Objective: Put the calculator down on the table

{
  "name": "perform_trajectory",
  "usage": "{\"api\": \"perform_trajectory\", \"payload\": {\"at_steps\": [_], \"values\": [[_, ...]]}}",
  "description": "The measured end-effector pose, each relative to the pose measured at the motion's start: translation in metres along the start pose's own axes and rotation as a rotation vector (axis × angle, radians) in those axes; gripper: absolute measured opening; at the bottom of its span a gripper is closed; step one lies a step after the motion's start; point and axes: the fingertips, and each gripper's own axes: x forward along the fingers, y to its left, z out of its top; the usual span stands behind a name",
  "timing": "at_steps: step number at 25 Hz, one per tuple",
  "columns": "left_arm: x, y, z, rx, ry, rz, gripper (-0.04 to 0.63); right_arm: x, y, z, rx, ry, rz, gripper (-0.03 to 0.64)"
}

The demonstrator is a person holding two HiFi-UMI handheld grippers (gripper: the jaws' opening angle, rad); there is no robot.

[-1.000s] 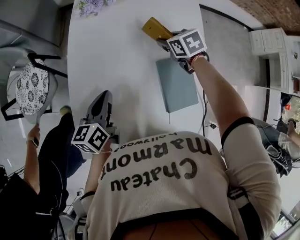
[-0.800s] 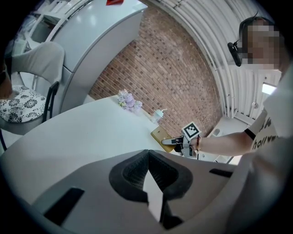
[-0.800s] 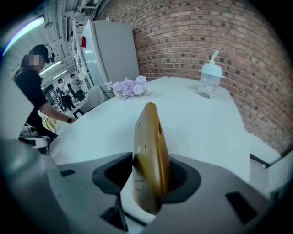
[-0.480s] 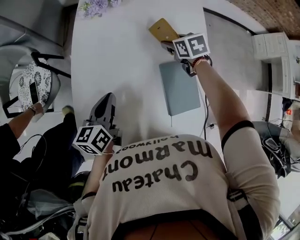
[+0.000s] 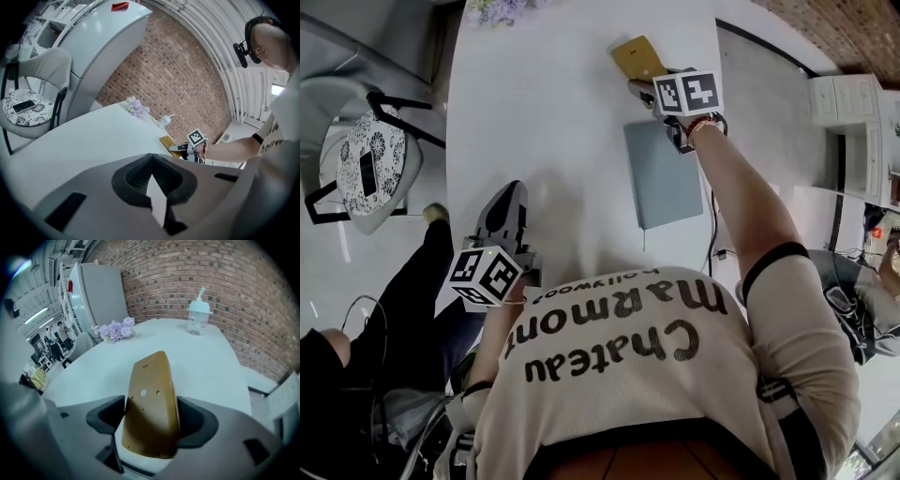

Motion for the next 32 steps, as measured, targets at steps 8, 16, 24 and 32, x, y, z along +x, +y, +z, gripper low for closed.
{"api": "perform_trajectory", "payload": {"at_steps": [8, 16, 24, 32], "values": [[-0.011, -0.001, -0.005, 0.000, -0.003, 0.012, 0.002, 0.002, 0.000, -0.004, -0.012, 0.012, -0.035, 0.374], [-0.016, -0.001, -0.010, -0.004, -0.006, 0.016, 0.002, -0.001, -0.005, -0.006, 0.014, -0.005, -0.058, 0.405], [-0.017, -0.008, -0.010, 0.000, -0.015, 0.010, 0.002, -0.003, -0.005, -0.008, 0.024, -0.005, -0.055, 0.405], [-0.027, -0.058, -0.005, 0.055, -0.024, 0.000, 0.002, -0.060, -0.013, -0.016, 0.150, -0.127, 0.045, 0.400]]}}
